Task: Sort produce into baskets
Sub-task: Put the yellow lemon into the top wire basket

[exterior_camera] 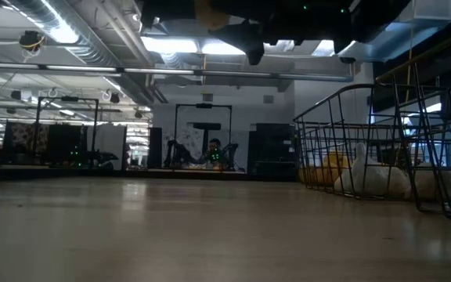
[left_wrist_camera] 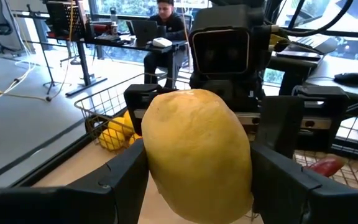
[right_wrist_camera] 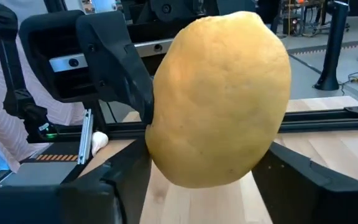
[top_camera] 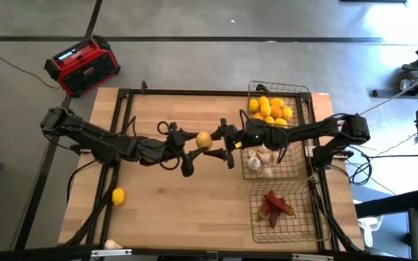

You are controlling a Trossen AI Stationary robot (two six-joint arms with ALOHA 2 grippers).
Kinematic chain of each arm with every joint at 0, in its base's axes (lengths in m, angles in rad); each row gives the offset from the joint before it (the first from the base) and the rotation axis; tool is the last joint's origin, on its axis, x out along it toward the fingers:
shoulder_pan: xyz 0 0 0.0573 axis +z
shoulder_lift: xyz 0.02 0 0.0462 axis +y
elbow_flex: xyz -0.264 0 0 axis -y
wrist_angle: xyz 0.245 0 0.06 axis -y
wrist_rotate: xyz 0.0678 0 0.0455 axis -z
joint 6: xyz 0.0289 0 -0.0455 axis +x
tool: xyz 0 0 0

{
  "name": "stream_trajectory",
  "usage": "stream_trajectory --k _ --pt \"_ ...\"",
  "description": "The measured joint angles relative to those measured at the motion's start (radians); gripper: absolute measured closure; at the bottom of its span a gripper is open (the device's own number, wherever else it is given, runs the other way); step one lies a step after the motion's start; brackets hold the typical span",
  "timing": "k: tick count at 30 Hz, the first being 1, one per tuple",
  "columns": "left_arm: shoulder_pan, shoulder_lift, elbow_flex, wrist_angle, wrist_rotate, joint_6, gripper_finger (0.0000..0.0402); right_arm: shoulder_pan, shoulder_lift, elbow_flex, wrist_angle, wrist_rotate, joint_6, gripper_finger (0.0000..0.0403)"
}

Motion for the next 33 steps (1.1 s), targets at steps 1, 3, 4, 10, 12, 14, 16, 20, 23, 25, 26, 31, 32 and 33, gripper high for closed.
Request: stream_trajectory --k 1,3,4,10,12,14,16,20,23,25,26,31,32,33 --pt "0.000 0.000 0.000 0.000 0.000 0.003 0.0167 0.000 0.000 0.000 0.000 -0.002 0.000 0.0159" --pt "0.000 0.000 0.000 0.001 0.002 0.013 0.0167 0.000 0.000 0.000 0.000 -0.005 -0.005 0.0185" --pt "0.000 0.000 0.000 0.000 0.003 0.023 0.0167 0.000 0.000 0.000 -0.001 -0.005 -0.009 0.0199" --pt "-0.001 0.001 0.000 0.001 -0.003 0.012 0.0166 -0.001 0.000 0.000 -0.017 -0.005 -0.014 0.0239" --pt "-0.001 0.002 0.000 0.001 -0.005 0.016 0.0164 -0.001 0.000 0.000 -0.021 -0.005 -0.017 0.0234" --pt "-0.003 0.002 0.000 0.004 -0.009 0.033 0.0154 -0.001 0.000 0.000 -0.021 -0.004 -0.024 0.0221" --pt "-0.003 0.001 0.000 0.009 -0.013 0.049 0.0136 -0.001 0.000 0.000 -0.021 -0.002 -0.030 0.0211" --pt "-0.010 -0.031 -0.001 -0.016 -0.019 0.055 0.0100 -0.001 -0.001 0.001 -0.022 0.005 -0.031 0.0212" --pt "-0.025 -0.078 0.000 -0.061 -0.026 0.056 0.0086 0.000 -0.002 0.001 -0.035 0.030 -0.034 0.0213" --pt "-0.033 -0.108 0.000 -0.123 -0.026 0.050 0.0084 0.000 -0.008 0.001 -0.053 0.049 -0.045 0.0210" --pt "-0.036 -0.122 0.000 -0.157 -0.026 0.044 0.0083 0.000 -0.014 0.001 -0.070 0.066 -0.054 0.0208" --pt "-0.042 -0.151 0.000 -0.337 -0.025 -0.076 0.0082 0.000 -0.101 0.001 -0.221 0.214 -0.107 0.0206" --pt "-0.042 -0.150 -0.001 -0.365 -0.023 -0.102 0.0082 0.000 -0.129 0.001 -0.265 0.254 -0.116 0.0207" --pt "-0.042 -0.146 -0.003 -0.384 -0.023 -0.123 0.0082 0.000 -0.158 0.001 -0.307 0.295 -0.132 0.0207"
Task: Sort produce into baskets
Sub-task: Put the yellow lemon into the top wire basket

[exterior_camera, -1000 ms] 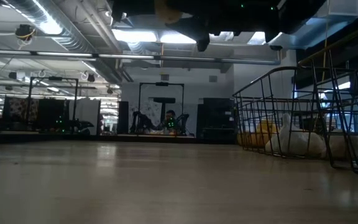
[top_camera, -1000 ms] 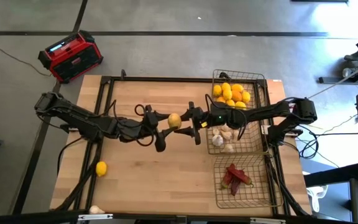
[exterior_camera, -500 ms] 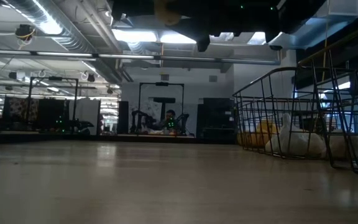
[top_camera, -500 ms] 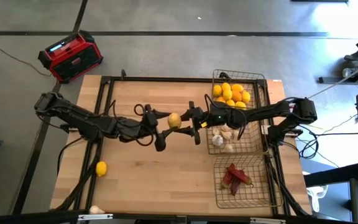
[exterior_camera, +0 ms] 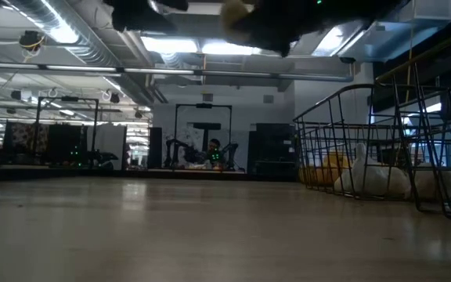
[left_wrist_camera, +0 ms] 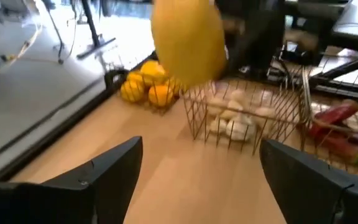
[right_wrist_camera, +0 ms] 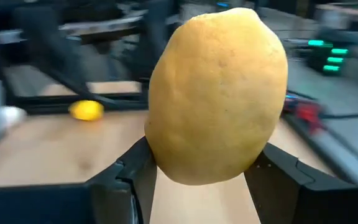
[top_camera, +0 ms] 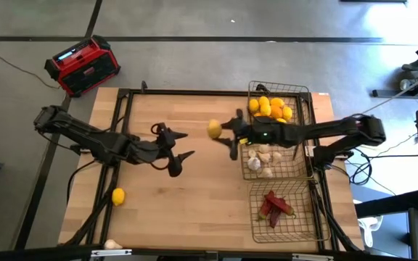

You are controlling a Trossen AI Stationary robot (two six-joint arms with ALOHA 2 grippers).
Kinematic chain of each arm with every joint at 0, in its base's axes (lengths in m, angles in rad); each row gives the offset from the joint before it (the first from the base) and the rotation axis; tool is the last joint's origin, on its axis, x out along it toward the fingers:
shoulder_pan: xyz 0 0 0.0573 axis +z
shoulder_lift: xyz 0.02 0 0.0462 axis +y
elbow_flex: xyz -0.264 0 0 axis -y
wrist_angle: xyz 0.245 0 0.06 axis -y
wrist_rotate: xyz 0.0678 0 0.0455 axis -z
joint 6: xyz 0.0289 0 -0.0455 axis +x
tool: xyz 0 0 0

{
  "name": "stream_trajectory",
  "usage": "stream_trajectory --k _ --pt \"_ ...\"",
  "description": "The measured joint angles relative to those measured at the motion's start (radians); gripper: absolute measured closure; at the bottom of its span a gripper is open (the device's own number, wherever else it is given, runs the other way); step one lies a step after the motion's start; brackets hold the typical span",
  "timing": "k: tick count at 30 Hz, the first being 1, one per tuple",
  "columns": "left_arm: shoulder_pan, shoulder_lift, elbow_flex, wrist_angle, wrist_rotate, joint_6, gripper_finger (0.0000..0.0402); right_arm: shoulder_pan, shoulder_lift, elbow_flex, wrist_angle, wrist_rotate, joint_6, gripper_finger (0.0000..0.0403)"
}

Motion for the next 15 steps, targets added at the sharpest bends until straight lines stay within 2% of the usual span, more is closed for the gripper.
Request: stream_trajectory --k 8,11,15 --pt "0.001 0.014 -0.059 -0.005 0.001 -0.067 0.0082 -0.022 -0.247 0.002 -0.417 0.377 -0.057 0.0206" --pt "0.001 0.021 -0.066 -0.008 0.002 -0.083 0.0082 -0.069 -0.327 0.002 -0.586 0.434 -0.020 0.0206" --pt "0.001 0.031 -0.066 -0.003 0.003 -0.089 0.0082 -0.165 -0.410 0.002 -0.766 0.444 0.044 0.0206"
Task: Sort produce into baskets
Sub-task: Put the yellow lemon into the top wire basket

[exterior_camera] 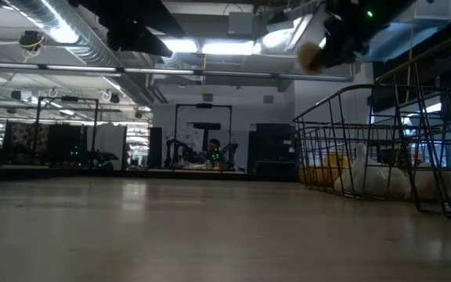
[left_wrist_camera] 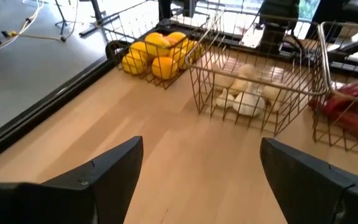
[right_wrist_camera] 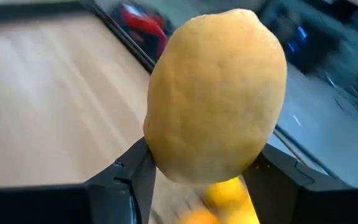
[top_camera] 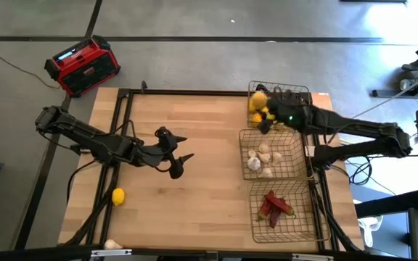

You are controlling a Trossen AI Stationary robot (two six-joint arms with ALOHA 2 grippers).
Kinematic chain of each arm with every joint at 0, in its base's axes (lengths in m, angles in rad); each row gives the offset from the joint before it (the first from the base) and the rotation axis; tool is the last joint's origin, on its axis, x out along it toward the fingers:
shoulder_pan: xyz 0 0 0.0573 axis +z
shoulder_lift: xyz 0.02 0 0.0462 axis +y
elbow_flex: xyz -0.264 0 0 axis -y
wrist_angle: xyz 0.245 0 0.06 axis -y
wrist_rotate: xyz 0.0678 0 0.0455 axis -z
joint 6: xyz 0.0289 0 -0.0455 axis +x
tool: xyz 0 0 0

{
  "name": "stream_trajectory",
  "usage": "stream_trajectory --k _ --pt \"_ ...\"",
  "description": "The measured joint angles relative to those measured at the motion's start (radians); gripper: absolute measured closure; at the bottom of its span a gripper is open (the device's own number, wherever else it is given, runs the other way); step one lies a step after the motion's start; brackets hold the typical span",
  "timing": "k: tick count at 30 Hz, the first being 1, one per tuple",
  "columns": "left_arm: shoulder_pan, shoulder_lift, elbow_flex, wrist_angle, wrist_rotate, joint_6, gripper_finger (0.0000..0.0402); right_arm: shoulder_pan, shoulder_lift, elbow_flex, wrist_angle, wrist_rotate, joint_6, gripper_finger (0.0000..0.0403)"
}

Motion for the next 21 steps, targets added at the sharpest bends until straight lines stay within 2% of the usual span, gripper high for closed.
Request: stream_trajectory --k 8,14,21 --pt "0.001 0.012 0.000 0.003 0.000 0.000 0.0082 -0.248 -0.042 0.000 -0.237 -0.020 0.042 0.0206" --pt "0.001 0.018 0.000 0.000 0.000 0.000 0.0082 -0.428 -0.002 0.000 -0.309 -0.160 0.066 0.0206" --pt "0.003 0.027 0.000 0.002 -0.001 0.000 0.0082 -0.585 0.082 0.000 -0.351 -0.310 0.111 0.0206"
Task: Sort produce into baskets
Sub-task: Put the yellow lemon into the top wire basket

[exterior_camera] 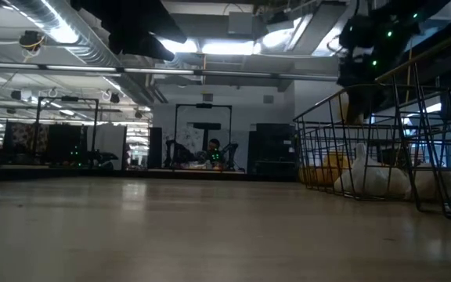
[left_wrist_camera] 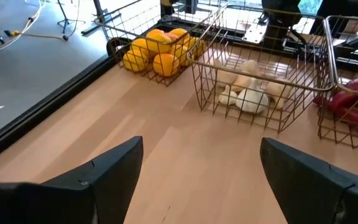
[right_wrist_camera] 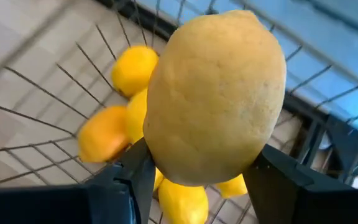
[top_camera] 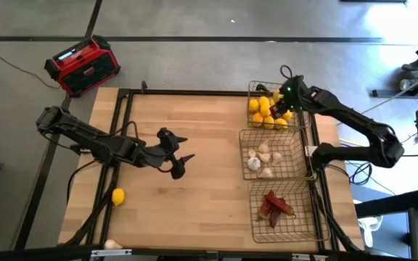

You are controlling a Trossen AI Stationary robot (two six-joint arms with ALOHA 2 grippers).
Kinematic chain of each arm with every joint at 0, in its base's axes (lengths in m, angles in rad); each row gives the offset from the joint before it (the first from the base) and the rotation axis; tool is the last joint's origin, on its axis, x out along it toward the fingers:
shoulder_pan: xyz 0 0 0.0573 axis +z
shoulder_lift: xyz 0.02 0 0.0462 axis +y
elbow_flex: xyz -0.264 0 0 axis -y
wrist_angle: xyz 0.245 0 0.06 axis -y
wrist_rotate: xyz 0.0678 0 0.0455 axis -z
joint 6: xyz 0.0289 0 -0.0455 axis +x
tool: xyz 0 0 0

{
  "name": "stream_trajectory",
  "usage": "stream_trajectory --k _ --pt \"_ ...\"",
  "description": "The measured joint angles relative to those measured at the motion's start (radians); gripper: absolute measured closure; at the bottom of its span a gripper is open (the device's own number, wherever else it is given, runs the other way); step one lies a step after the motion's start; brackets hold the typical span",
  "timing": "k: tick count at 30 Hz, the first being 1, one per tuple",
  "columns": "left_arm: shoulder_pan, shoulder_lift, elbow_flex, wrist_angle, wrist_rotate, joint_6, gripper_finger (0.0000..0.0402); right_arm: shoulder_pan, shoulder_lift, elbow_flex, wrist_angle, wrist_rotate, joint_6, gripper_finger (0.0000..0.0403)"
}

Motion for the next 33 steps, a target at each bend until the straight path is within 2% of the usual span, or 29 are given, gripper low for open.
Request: stream_trajectory --k 11,25,29,33 --pt "0.000 0.019 0.000 -0.005 0.000 -0.001 0.0082 -0.117 0.176 -0.001 -0.021 -0.100 0.002 0.0206" --pt "0.004 0.019 0.000 0.019 0.000 -0.008 0.0082 -0.116 0.299 0.000 -0.046 -0.109 -0.031 0.0204" --pt "0.004 0.019 0.000 0.019 0.000 -0.007 0.0082 -0.115 0.301 0.000 -0.045 -0.108 -0.031 0.0188" --pt "0.004 0.019 0.000 0.019 0.000 -0.004 0.0082 -0.115 0.302 -0.001 -0.059 -0.116 -0.037 0.0154"
